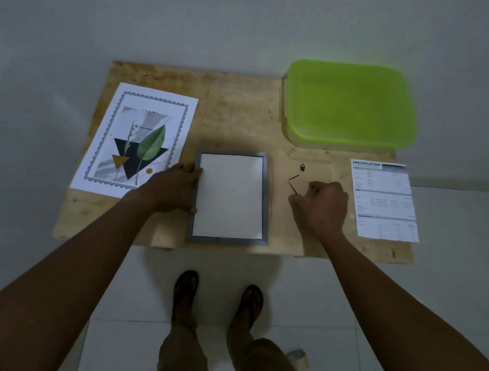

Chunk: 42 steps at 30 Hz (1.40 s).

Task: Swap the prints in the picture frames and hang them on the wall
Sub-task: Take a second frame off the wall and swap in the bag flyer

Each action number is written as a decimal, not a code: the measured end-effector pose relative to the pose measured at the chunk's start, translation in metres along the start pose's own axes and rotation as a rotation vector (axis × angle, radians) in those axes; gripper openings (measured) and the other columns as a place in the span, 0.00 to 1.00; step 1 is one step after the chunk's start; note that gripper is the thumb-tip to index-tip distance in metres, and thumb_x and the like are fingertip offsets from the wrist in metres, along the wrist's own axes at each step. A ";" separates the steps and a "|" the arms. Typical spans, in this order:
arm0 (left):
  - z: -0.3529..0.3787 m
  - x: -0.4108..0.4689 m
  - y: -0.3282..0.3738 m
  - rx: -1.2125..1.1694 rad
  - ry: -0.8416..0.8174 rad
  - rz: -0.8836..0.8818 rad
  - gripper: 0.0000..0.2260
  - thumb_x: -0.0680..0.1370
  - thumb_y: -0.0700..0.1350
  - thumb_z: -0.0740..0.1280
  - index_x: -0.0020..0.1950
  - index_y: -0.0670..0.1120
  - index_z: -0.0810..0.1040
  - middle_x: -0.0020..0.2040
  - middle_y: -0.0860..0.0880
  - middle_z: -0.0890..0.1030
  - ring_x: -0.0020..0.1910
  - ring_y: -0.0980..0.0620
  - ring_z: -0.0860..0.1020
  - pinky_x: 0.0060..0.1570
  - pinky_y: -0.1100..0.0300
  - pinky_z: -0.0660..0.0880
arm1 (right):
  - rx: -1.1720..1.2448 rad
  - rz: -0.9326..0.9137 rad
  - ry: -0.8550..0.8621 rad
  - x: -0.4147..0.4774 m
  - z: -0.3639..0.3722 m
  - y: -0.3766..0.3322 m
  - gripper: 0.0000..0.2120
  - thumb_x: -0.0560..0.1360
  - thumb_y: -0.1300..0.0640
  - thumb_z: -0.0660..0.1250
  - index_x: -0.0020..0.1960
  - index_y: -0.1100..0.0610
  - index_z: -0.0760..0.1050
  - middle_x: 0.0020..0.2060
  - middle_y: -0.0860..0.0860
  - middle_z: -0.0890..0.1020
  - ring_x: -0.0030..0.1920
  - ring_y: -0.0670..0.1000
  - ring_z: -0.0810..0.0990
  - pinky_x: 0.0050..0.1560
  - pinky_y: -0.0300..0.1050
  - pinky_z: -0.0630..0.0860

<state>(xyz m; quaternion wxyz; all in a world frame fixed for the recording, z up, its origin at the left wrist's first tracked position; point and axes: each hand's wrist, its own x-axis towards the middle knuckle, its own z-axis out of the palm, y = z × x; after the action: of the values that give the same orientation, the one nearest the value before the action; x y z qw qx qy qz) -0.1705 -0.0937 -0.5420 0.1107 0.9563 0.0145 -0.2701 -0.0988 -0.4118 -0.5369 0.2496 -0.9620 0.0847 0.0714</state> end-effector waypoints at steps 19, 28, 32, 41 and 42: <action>0.038 -0.033 -0.011 -0.154 0.311 -0.026 0.34 0.74 0.64 0.68 0.77 0.55 0.65 0.77 0.54 0.65 0.80 0.52 0.52 0.74 0.45 0.40 | -0.090 -0.665 -0.138 -0.091 0.080 -0.035 0.23 0.76 0.45 0.70 0.67 0.55 0.78 0.69 0.55 0.76 0.66 0.59 0.75 0.62 0.58 0.73; 0.042 -0.030 -0.020 -0.139 0.231 0.005 0.34 0.77 0.66 0.63 0.79 0.56 0.57 0.79 0.56 0.60 0.80 0.51 0.48 0.74 0.41 0.41 | -0.328 -0.605 -0.269 -0.091 0.087 -0.049 0.38 0.75 0.26 0.52 0.79 0.44 0.61 0.81 0.52 0.57 0.80 0.56 0.55 0.74 0.58 0.57; 0.044 -0.029 -0.022 -0.161 0.242 0.010 0.34 0.76 0.66 0.64 0.79 0.57 0.58 0.79 0.57 0.61 0.80 0.51 0.48 0.73 0.42 0.41 | -0.333 -0.611 -0.261 -0.093 0.088 -0.049 0.34 0.77 0.27 0.50 0.78 0.42 0.64 0.81 0.52 0.58 0.80 0.56 0.56 0.73 0.57 0.58; 0.037 -0.039 -0.017 -0.147 0.262 0.030 0.32 0.78 0.60 0.64 0.79 0.52 0.58 0.79 0.54 0.60 0.80 0.49 0.48 0.75 0.39 0.44 | -0.304 -0.609 -0.171 -0.101 0.083 -0.061 0.30 0.77 0.29 0.55 0.71 0.44 0.74 0.77 0.54 0.67 0.77 0.57 0.64 0.69 0.60 0.61; 0.038 -0.039 -0.016 -0.146 0.282 0.020 0.31 0.78 0.60 0.64 0.78 0.52 0.59 0.79 0.54 0.60 0.80 0.49 0.49 0.74 0.39 0.45 | -0.304 -0.606 -0.181 -0.104 0.081 -0.064 0.30 0.75 0.29 0.59 0.71 0.43 0.74 0.78 0.54 0.65 0.77 0.57 0.63 0.70 0.60 0.60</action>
<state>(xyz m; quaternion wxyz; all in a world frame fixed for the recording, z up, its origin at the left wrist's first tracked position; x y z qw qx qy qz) -0.2254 -0.0848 -0.5568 0.1793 0.9743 0.0399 -0.1302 -0.1956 -0.3033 -0.5584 0.1198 -0.9593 -0.2389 0.0911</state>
